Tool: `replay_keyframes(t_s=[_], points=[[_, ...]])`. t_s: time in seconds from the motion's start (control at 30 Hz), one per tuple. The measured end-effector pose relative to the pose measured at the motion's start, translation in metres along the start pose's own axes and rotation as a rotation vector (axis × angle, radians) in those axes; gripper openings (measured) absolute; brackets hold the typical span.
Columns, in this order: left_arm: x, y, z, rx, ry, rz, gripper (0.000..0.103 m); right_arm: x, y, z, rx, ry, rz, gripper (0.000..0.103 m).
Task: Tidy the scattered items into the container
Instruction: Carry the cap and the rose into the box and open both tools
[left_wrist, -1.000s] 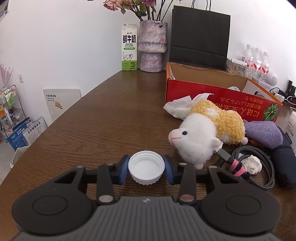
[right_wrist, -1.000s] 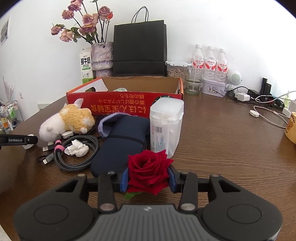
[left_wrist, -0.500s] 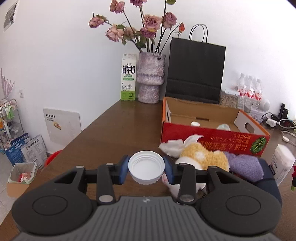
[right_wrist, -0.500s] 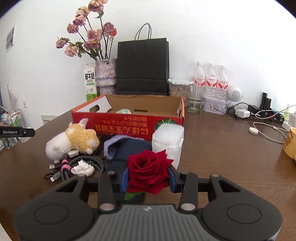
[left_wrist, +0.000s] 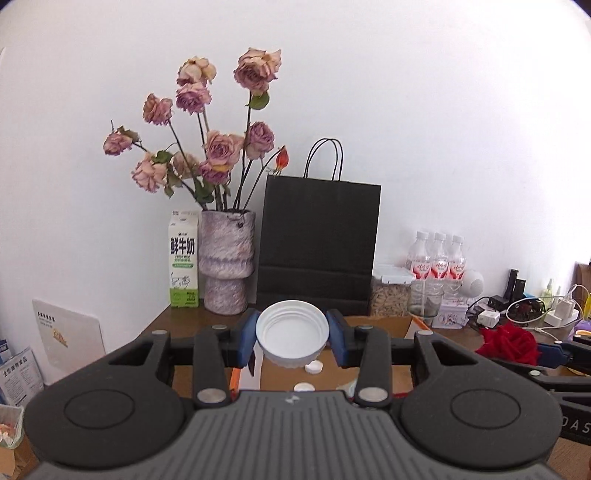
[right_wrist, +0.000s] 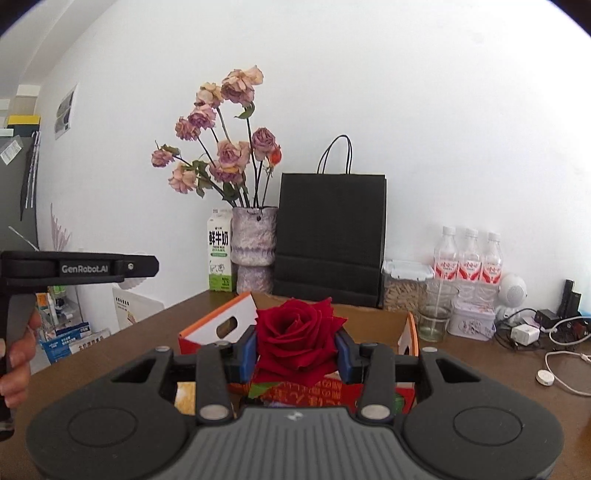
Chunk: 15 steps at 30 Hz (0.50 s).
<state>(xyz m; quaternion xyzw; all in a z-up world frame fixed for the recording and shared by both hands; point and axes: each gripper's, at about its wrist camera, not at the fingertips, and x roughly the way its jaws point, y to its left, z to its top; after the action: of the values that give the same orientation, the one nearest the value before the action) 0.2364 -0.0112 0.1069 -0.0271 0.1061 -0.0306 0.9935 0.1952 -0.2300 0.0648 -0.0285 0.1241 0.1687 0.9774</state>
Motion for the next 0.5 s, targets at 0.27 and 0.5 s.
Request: replay_keyframes(t_s=[0.27, 0.5], points=[[0.059, -0.013, 0.017, -0.035, -0.005, -0.02, 0.041, 0.064, -0.02, 0.034, 0.018, -0.043, 0.005, 0.04], [0.138, -0.003, 0.007, -0.057, 0.132, -0.002, 0.041, 0.136, -0.05, 0.038, -0.018, 0.09, 0.0, 0.041]])
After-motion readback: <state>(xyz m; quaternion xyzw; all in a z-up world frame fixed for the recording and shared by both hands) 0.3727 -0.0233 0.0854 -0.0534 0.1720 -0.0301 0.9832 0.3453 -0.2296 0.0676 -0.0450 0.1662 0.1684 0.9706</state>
